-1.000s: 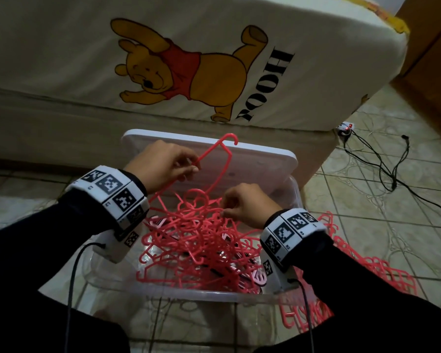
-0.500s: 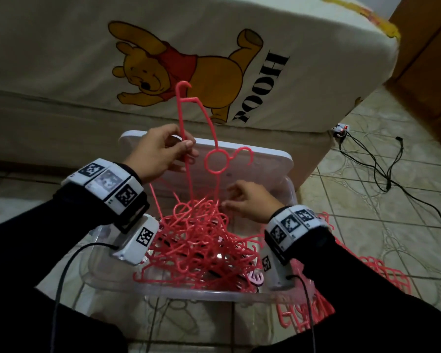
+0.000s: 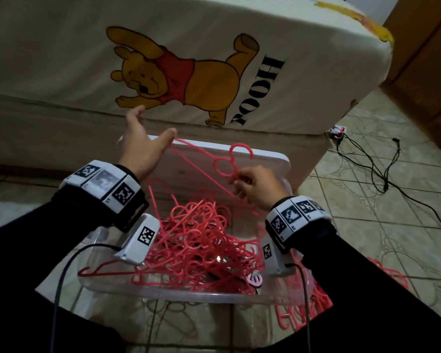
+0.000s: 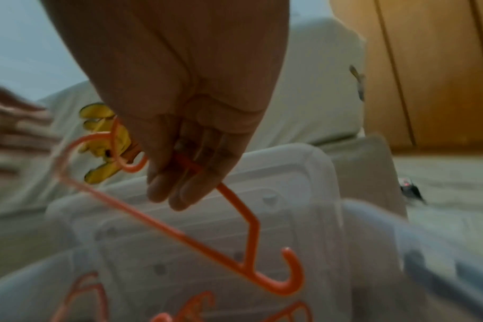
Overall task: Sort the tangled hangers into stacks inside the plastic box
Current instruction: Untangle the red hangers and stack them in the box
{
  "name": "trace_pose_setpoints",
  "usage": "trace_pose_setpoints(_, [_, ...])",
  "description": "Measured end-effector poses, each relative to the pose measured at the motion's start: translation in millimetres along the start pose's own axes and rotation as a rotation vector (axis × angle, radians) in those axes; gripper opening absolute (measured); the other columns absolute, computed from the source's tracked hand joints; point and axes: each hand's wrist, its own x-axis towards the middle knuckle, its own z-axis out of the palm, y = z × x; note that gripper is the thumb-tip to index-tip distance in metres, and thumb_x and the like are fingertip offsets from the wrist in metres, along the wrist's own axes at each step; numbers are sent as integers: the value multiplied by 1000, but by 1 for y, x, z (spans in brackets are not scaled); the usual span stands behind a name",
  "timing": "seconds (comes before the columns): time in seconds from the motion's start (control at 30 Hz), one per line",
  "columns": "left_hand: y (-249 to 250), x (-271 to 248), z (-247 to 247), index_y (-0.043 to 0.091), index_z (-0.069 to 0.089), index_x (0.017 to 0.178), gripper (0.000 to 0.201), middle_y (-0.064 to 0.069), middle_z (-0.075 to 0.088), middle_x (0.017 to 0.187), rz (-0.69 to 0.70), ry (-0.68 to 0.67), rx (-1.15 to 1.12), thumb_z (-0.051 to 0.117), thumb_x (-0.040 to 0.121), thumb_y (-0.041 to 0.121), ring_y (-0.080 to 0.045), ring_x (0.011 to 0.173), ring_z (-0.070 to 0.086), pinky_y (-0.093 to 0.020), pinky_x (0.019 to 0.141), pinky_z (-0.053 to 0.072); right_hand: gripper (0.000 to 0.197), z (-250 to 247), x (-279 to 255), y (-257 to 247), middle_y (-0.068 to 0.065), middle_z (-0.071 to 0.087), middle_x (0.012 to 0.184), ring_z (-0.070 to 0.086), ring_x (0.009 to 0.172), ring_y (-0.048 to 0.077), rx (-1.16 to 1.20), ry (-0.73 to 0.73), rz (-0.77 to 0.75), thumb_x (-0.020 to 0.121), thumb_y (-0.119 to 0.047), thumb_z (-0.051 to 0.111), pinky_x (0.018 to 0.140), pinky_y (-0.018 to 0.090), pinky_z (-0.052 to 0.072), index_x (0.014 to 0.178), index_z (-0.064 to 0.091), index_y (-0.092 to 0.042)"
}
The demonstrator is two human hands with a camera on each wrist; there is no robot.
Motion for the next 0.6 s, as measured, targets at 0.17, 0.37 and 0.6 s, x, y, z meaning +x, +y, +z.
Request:
trace_pose_setpoints(0.17, [0,-10,-5,20,56,125,42,-2,60,127,564,-427,641,55,90,44,-21,119,53,-41,100,41,21,6,2,-4,1,73,85,64,72,10,-155,-62,-86,88,-4,56,76,32,54,98,72,-12])
trace_pose_setpoints(0.37, [-5,-16,-4,30,50,84,19,12,65,80,538,-631,773,42,98,40,-16,83,64,-27,59,40,20,18,7,-10,3,69,106,63,98,22,-203,25,-89,87,-16,62,84,40,51,107,66,-17])
trace_pose_setpoints(0.6, [-10,2,-20,37,44,137,42,-8,66,111,405,-448,663,43,96,25,-27,102,61,-39,83,49,34,29,9,-13,5,45,118,48,108,20,-267,250,-57,79,-14,69,80,31,45,107,50,-14])
